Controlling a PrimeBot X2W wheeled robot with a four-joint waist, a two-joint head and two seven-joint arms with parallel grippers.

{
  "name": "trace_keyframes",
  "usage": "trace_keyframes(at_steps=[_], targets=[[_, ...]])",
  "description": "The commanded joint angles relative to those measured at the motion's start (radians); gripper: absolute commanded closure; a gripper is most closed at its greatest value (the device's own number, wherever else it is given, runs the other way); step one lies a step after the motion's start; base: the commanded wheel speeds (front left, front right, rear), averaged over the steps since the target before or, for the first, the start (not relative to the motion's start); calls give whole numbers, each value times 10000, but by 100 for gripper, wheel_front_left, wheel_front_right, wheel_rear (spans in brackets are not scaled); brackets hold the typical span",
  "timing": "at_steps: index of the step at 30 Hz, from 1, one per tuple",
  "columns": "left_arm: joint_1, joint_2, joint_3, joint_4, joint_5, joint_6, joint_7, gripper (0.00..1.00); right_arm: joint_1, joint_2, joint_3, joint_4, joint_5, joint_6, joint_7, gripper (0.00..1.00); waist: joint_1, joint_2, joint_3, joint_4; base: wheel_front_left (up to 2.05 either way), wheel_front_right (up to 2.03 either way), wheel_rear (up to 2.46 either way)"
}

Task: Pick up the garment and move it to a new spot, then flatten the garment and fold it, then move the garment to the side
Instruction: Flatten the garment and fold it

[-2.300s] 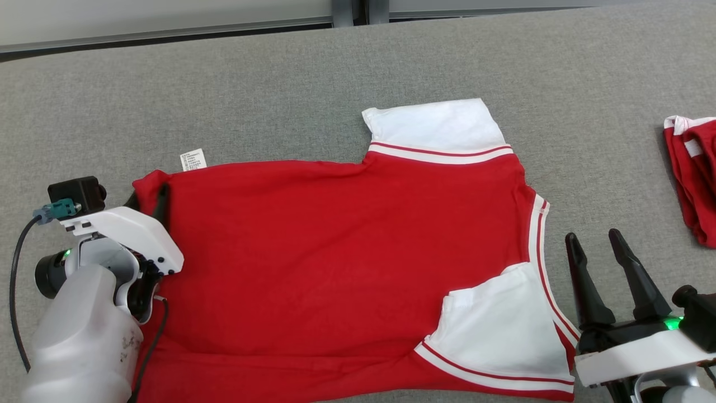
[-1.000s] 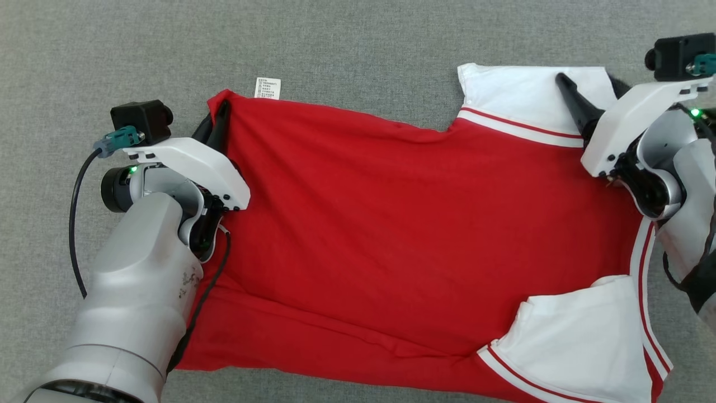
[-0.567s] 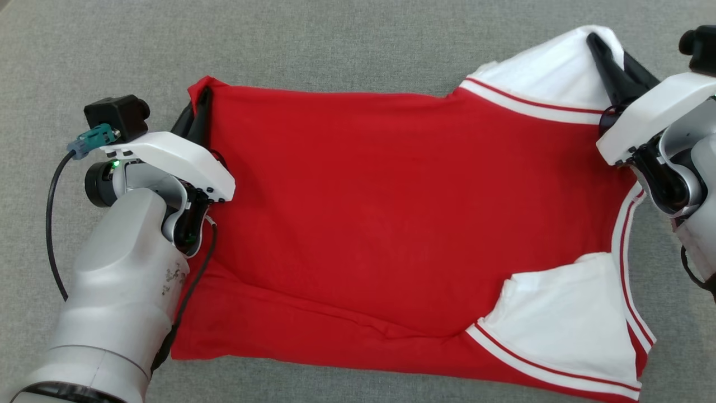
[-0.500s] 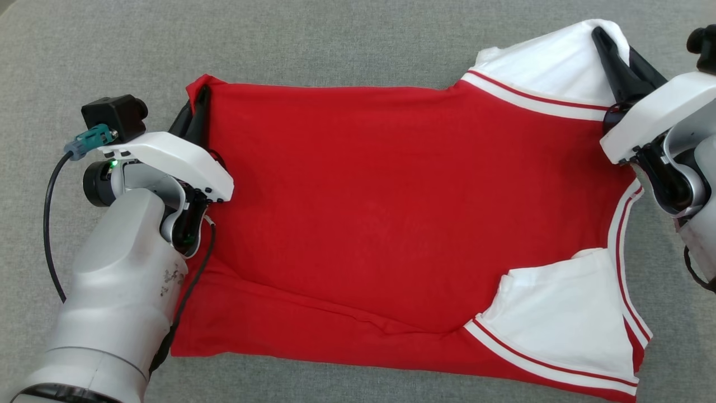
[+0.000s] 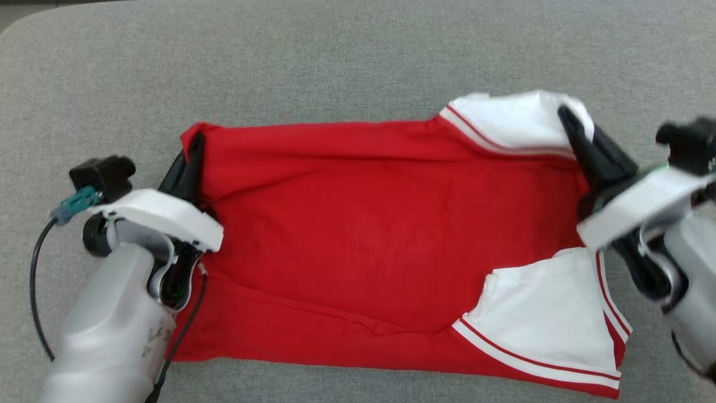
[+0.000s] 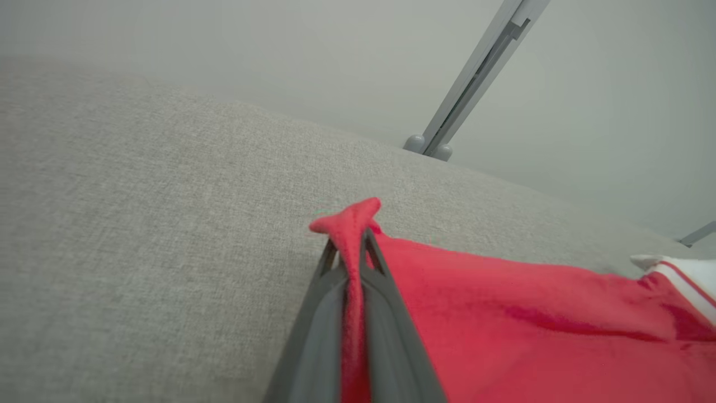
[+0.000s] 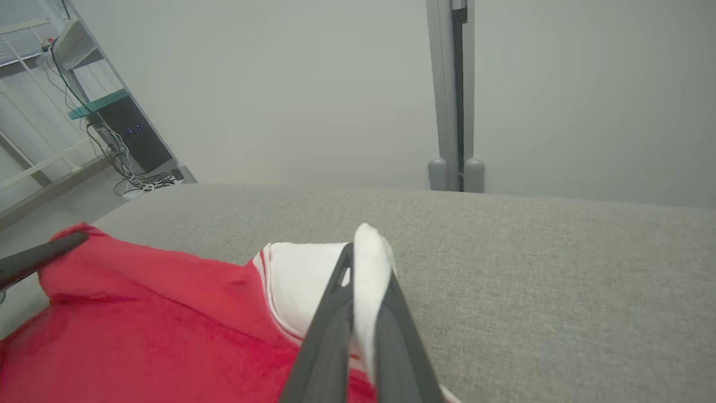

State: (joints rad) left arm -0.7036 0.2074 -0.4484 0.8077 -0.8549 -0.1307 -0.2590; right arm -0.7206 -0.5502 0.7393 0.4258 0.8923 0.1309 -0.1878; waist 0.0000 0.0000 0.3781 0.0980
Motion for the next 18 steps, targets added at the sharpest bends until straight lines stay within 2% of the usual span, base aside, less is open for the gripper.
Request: trace_keyframes(at_steps=[1,9,18], targets=[[479,274,-19,-452,-185,6,-28,100,788,-147,-132,-602,271,-3,-195,100,0,0,-101,-71,0,0,0],[1993,1010,158,-1869,-685,113,309,100,3310,-178,-807,-2051,609,-3,-474,100,0,0,-387,-290,0,0,0],[3627,1598,378,-3411,-1164,700,905,100,5311,269,-1771,-2596,349,-3,-546,100,0,0,-715,-481,0,0,0]])
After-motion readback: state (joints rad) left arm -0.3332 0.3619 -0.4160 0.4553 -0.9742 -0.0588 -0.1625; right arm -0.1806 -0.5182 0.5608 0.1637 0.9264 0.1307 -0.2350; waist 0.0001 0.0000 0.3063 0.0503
